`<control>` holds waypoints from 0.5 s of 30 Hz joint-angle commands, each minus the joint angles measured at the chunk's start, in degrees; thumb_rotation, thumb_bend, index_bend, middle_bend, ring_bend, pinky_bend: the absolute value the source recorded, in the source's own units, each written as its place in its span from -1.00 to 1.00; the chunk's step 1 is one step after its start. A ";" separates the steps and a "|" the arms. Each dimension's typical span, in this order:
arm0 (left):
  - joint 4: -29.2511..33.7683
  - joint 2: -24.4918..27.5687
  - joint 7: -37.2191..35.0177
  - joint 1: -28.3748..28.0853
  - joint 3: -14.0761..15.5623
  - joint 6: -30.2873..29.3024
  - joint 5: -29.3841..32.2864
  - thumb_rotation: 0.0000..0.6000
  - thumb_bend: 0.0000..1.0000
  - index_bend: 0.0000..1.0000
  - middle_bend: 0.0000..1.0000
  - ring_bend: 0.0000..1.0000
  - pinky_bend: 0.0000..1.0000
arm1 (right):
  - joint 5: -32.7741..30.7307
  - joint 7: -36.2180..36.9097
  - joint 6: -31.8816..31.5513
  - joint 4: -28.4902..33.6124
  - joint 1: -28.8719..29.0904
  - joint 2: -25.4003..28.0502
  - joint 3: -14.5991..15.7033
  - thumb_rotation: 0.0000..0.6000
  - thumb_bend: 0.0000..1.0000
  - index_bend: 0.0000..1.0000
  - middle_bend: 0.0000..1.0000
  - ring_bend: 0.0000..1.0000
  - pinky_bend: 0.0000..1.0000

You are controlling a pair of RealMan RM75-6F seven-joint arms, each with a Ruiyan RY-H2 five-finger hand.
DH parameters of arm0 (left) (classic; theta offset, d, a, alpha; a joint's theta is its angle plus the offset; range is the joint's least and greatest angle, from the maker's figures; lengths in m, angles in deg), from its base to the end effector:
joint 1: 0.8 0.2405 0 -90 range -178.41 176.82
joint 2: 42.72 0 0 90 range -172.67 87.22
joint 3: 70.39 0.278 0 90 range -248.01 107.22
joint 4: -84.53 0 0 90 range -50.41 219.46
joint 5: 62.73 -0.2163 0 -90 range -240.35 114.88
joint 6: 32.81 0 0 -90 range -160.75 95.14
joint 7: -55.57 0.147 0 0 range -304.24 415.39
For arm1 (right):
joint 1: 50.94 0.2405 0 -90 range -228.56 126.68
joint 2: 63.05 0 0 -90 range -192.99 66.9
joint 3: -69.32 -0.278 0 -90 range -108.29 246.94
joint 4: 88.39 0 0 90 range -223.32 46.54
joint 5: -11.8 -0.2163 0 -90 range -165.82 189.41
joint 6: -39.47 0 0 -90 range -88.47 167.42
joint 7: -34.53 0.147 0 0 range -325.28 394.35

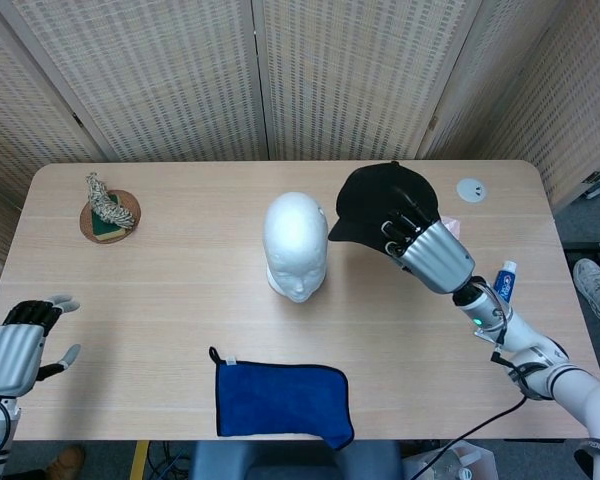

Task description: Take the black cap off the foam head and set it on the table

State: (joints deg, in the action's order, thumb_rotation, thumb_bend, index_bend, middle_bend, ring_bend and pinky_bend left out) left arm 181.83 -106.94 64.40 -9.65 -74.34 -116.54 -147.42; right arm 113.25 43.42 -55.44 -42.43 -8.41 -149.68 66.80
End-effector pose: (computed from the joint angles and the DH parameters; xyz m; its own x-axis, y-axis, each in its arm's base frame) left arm -0.3035 0.2103 0.1548 0.4523 -0.0168 0.8917 0.8897 -0.0612 -0.4524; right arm -0.1984 -0.3865 0.1040 0.3902 0.4779 0.7869 -0.4402 -0.6538 0.6154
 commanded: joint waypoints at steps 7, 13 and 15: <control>0.23 -0.24 0.46 -0.11 0.06 0.18 0.02 1.00 -0.56 -0.40 -0.49 -0.51 -0.64 | 4.34 3.07 -2.01 -7.34 -1.88 -2.65 4.32 1.00 -0.06 0.88 0.11 -0.31 -0.79; 0.46 0.09 0.43 0.18 0.05 -0.14 0.26 1.00 -0.56 -0.40 -0.49 -0.51 -0.64 | 5.98 6.66 -4.12 -12.56 -2.64 -5.50 6.07 1.00 -0.06 0.88 0.11 -0.31 -0.79; 0.52 0.13 0.48 0.23 0.10 -0.18 0.22 1.00 -0.56 -0.40 -0.49 -0.51 -0.64 | 6.51 7.49 -5.08 -14.66 -2.85 -6.61 6.58 1.00 -0.06 0.88 0.11 -0.31 -0.79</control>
State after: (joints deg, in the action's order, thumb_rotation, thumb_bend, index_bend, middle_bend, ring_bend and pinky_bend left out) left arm 182.35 -106.81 64.88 -9.43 -74.24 -116.72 -147.20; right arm 119.10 50.04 -59.59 -55.65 -10.96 -155.26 72.73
